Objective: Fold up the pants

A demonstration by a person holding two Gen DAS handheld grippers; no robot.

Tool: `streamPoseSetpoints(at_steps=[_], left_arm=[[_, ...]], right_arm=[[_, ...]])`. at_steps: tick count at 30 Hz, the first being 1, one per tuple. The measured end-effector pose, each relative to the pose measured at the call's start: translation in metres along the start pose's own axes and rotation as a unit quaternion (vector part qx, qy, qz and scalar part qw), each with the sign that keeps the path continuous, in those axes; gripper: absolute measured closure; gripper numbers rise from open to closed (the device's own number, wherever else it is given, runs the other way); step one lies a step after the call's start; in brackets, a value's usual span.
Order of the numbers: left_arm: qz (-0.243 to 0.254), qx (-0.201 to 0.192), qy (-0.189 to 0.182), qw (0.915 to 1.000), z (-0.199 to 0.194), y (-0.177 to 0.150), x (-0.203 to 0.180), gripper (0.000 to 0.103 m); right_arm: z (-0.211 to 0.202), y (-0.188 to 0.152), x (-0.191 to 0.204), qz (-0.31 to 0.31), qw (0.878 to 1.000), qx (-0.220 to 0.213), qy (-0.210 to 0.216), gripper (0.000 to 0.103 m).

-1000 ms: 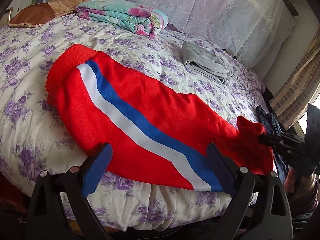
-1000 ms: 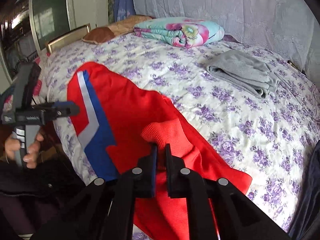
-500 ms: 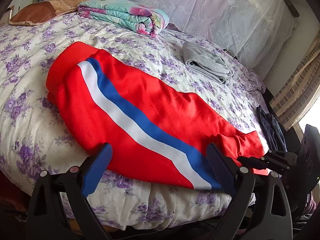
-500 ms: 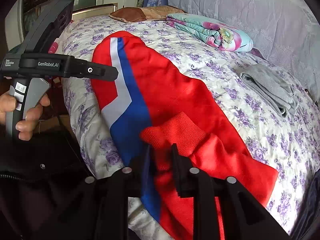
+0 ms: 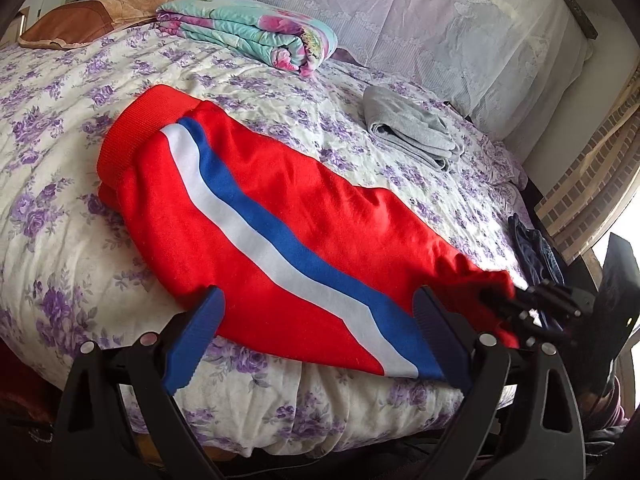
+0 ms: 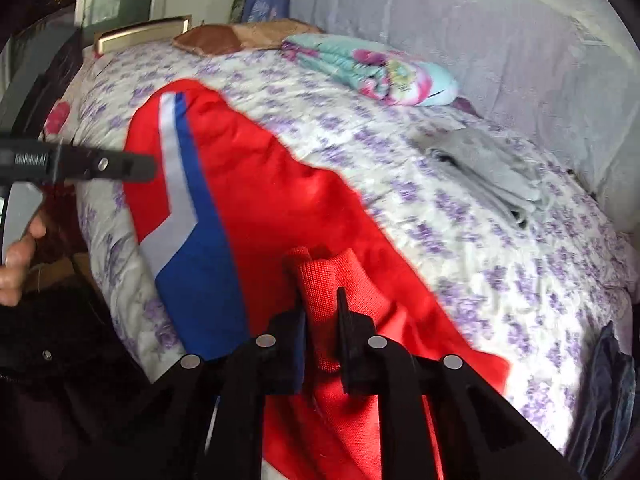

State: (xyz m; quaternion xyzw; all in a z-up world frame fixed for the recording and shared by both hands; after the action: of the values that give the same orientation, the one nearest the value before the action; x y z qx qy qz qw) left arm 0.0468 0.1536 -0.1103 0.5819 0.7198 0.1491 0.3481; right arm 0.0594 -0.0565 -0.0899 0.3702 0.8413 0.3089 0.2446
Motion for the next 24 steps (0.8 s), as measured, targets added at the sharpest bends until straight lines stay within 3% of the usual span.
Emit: streamPoseSetpoints(at_steps=[3,5,8,11,14,16,18,20,24], left_arm=[[0.001,-0.001,-0.002,1.0,0.0,0.0,0.001,0.011],[0.002,0.001,-0.001,1.0,0.002,0.001,0.0,0.011],[0.002,0.002,0.0,1.0,0.003,-0.001,-0.001,0.011],[0.004,0.0,0.002,1.0,-0.002,-0.002,0.001,0.011],[0.001,0.0,0.004,1.0,-0.004,-0.002,0.006,0.011],[-0.003,-0.001,0.002,1.0,-0.004,-0.001,0.007,0.011],[-0.004,-0.002,0.002,1.0,-0.004,0.0,0.006,0.011],[-0.003,-0.001,0.001,1.0,-0.003,0.0,0.004,0.011],[0.002,0.002,0.002,1.0,-0.002,-0.002,0.0,0.011]], right_arm=[[-0.012,0.013,-0.021,0.018,0.999,-0.02,-0.029,0.089],[0.006,0.015,-0.008,0.029,0.999,-0.005,0.015,0.089],[0.059,-0.007,0.034,0.031,0.992,0.064,0.107,0.069],[0.054,-0.011,0.051,0.0,0.994,0.037,0.102,0.052],[0.025,-0.005,0.044,0.024,0.991,0.006,0.128,0.052],[0.006,-0.002,0.037,0.024,0.992,-0.009,0.123,0.052],[0.0,-0.004,0.032,0.021,0.993,0.0,0.116,0.055],[0.006,-0.01,0.029,0.015,0.993,0.017,0.116,0.066],[0.028,-0.02,0.03,0.008,0.993,0.043,0.108,0.067]])
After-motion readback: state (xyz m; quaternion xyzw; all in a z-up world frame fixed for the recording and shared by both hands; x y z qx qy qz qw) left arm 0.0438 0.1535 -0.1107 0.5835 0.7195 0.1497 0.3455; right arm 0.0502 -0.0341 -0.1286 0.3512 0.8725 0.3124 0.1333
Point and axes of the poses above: each gripper's, at about its wrist camera, not at the fingertips, and z roughly the way its jaws point, x to its left, y to its top, the point moved 6 cm from there along z, roughly the way its jaws point, and after that the axes turned 10 degrees about y, right-handed, at the moved point
